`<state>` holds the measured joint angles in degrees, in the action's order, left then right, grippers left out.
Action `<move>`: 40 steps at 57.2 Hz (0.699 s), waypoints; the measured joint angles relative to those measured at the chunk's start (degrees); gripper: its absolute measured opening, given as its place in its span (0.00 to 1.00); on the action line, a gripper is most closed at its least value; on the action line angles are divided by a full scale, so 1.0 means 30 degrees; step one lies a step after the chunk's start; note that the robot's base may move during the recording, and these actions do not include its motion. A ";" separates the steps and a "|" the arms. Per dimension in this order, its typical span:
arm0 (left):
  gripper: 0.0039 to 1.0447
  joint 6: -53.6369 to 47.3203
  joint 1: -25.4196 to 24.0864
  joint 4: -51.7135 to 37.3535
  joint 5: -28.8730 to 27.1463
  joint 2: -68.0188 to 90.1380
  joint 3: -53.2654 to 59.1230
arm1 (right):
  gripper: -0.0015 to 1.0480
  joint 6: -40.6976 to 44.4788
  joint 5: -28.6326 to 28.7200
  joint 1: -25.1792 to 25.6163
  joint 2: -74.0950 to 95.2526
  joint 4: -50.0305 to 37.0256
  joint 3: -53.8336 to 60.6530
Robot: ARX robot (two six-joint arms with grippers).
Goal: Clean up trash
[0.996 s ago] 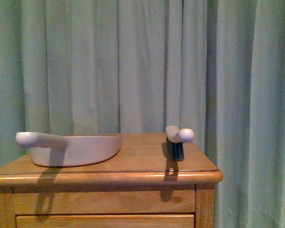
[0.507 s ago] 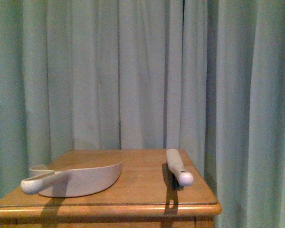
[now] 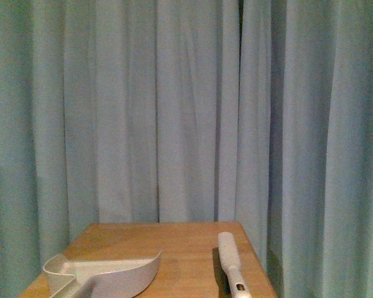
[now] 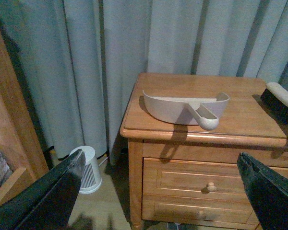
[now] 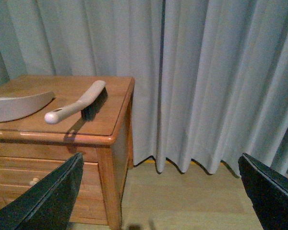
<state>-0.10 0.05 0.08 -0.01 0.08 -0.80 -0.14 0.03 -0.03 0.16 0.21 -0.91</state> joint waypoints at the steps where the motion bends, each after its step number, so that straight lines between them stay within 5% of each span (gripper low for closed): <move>1: 0.93 0.0000 0.0000 0.0000 0.0000 0.0000 0.0000 | 0.93 0.0000 0.0000 0.0000 0.0000 0.0000 0.0000; 7: 0.93 0.0066 0.0029 0.0102 -0.0066 0.0073 -0.0015 | 0.93 0.0000 0.0000 0.0000 0.0000 0.0000 0.0000; 13: 0.93 0.2885 0.0576 0.3796 -0.2302 0.3898 -0.1770 | 0.93 0.0000 0.0022 0.0000 0.0000 0.0000 0.0000; 24: 0.93 0.2681 0.0051 -0.1239 -0.1778 1.3209 -0.5683 | 0.93 0.0000 0.0007 0.0000 0.0000 0.0000 0.0000; 40: 0.93 0.2878 0.1370 0.0525 -0.2696 2.2396 -1.4382 | 0.93 0.0000 0.0007 0.0000 0.0000 -0.0007 0.0000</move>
<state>8.54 4.16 1.65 -8.10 67.26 -43.94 -0.14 0.05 -0.03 0.16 0.19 -0.91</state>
